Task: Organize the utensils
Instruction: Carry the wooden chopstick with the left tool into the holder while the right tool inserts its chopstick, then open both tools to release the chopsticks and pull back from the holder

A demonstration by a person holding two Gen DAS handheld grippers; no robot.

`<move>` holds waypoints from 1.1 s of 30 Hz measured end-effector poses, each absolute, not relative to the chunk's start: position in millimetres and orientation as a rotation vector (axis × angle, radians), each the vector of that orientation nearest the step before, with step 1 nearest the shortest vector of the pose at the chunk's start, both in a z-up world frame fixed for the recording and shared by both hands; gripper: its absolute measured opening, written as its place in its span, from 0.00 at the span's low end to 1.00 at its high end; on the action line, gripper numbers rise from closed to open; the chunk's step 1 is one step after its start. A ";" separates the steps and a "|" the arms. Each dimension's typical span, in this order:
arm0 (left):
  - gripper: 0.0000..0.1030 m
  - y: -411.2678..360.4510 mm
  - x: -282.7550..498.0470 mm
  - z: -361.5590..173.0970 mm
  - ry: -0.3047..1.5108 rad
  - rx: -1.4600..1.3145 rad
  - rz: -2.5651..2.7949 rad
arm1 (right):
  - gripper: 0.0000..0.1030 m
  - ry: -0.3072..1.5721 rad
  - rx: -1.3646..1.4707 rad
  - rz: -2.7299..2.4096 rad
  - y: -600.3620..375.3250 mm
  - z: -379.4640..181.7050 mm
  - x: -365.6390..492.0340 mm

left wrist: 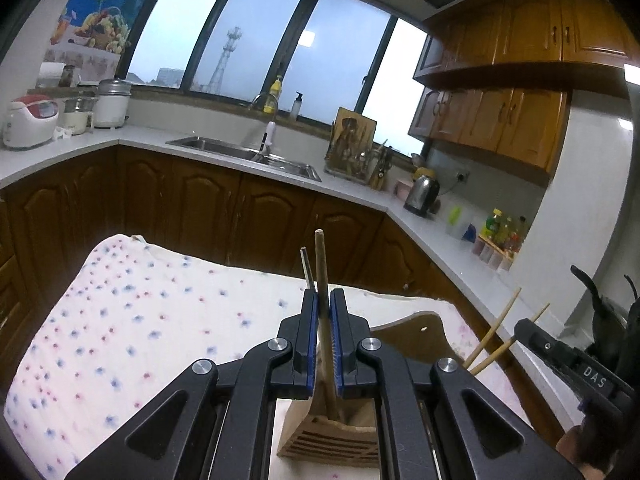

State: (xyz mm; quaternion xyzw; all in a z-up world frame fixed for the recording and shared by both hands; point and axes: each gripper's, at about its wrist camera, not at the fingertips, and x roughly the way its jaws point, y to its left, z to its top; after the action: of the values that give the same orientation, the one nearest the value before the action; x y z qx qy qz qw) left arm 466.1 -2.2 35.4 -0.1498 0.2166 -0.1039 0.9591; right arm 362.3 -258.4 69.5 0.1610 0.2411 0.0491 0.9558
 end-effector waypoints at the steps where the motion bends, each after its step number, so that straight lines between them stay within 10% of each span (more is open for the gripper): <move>1: 0.04 0.0 466.0 37.0 0.442 -0.305 -0.213 | 0.06 0.493 0.328 0.101 -257.9 69.3 362.9; 14: 0.09 7.7 466.5 39.0 0.475 -0.305 -0.224 | 0.12 0.517 0.328 0.094 -258.2 70.2 367.6; 24: 0.58 16.2 437.1 45.4 0.450 -0.294 -0.216 | 0.78 0.448 0.396 0.124 -267.2 83.2 341.6; 33: 0.89 38.7 365.8 50.8 0.428 -0.303 -0.174 | 0.87 0.421 0.411 0.154 -267.7 94.3 291.7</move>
State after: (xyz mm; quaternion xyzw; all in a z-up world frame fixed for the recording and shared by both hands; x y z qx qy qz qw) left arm 365.8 38.7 50.8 -0.1497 0.2112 -0.0860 0.9621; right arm 291.7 -267.7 94.3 0.2024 0.2071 0.0760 0.9541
